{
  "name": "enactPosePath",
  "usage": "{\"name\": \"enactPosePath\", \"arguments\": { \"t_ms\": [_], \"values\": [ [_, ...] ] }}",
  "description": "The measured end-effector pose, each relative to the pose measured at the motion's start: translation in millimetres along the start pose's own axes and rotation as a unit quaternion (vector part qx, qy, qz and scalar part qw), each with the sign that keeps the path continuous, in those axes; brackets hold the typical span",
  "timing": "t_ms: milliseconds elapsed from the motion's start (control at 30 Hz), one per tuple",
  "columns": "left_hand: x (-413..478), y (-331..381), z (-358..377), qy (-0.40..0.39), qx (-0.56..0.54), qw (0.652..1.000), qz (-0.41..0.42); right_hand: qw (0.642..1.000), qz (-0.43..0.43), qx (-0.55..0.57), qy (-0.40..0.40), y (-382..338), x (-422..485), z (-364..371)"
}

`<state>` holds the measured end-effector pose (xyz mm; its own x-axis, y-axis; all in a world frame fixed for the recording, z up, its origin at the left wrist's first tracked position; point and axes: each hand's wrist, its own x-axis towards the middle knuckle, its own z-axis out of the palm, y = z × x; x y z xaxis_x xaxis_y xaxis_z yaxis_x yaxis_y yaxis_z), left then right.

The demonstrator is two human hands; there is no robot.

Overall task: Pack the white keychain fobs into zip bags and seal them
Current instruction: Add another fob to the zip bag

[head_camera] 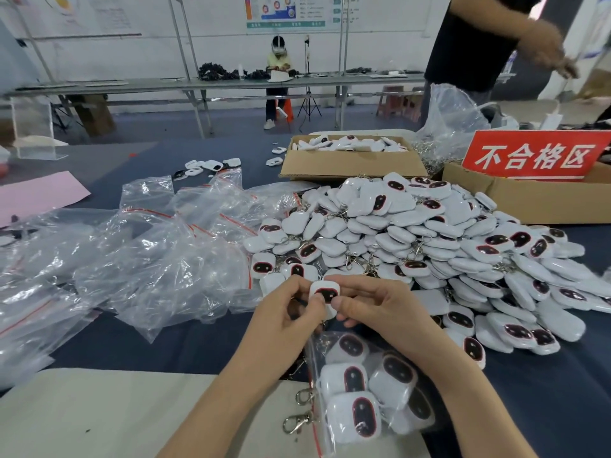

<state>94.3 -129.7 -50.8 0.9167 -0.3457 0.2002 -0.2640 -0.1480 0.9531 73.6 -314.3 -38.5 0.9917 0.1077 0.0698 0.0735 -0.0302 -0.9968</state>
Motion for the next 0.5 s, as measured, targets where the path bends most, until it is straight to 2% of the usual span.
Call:
{"name": "enactPosePath", "arguments": {
  "t_ms": [267, 500],
  "values": [
    [0.6, -0.7, -0.3, -0.015, -0.013, 1.0, 0.005, 1.0, 0.004, 0.015, -0.004, -2.7, -2.0, -2.5],
    [1.3, 1.9, 0.6, -0.02, -0.006, 1.0, 0.0, 0.999, -0.004, -0.026, 0.026, -0.2, -2.3, -3.6]
  ]
}}
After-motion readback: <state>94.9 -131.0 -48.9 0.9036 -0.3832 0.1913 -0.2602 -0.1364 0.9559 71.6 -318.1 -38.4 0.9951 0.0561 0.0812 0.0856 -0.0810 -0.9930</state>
